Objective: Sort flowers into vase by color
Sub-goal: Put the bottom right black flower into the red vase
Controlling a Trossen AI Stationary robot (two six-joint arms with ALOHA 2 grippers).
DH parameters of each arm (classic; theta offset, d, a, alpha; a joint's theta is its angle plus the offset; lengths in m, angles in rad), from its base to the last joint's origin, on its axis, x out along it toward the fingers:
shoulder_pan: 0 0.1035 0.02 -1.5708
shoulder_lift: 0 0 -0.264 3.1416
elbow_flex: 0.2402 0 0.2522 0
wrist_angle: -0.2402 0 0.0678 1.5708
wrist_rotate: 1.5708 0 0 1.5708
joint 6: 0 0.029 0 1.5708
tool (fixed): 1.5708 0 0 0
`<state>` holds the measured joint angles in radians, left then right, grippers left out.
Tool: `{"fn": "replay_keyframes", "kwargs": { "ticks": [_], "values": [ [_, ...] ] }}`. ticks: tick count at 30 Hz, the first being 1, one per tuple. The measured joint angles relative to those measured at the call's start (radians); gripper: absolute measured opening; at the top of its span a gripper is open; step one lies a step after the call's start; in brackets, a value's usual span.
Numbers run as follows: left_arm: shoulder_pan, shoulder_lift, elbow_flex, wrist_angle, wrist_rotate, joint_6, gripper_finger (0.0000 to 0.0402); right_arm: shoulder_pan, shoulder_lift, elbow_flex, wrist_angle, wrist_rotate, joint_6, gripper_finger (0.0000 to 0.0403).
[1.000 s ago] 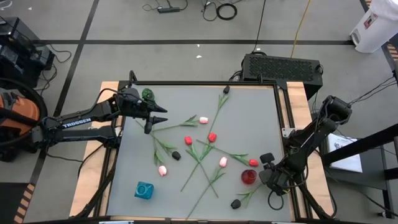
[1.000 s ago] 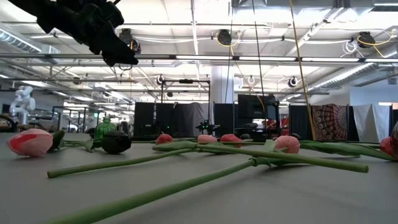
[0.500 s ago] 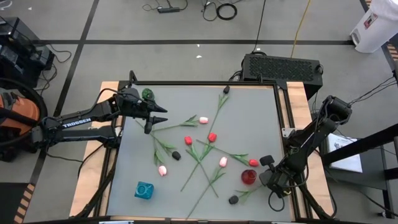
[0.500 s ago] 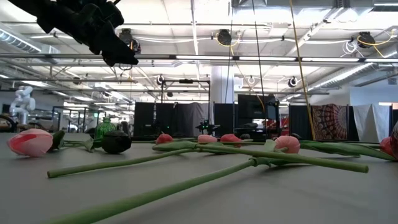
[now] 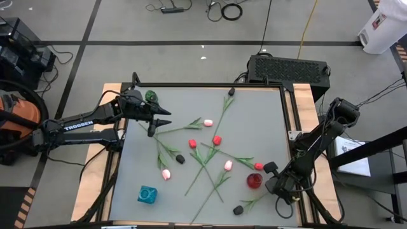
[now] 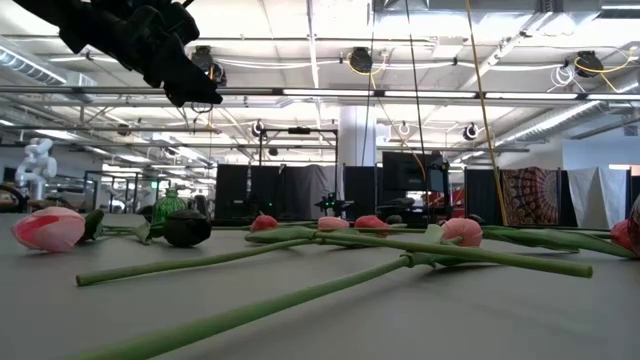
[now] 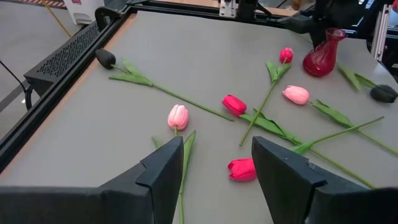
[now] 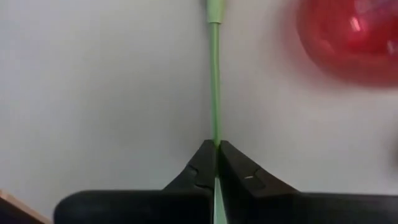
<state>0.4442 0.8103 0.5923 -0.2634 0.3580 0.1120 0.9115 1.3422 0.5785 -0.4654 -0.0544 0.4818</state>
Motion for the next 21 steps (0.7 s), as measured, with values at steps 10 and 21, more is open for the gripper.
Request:
{"fn": "replay_keyframes", "kwargs": {
  "ticks": [10,21],
  "values": [
    [0.0,0.0,0.0,0.0,0.0,0.0,0.0197,0.0,0.0,0.094,0.03,0.061,-0.126,0.0],
    [0.0,0.0,0.0,0.0,0.0,0.0,0.0197,0.0,0.0,0.263,0.03,0.093,-0.245,0.0]
  ]
}}
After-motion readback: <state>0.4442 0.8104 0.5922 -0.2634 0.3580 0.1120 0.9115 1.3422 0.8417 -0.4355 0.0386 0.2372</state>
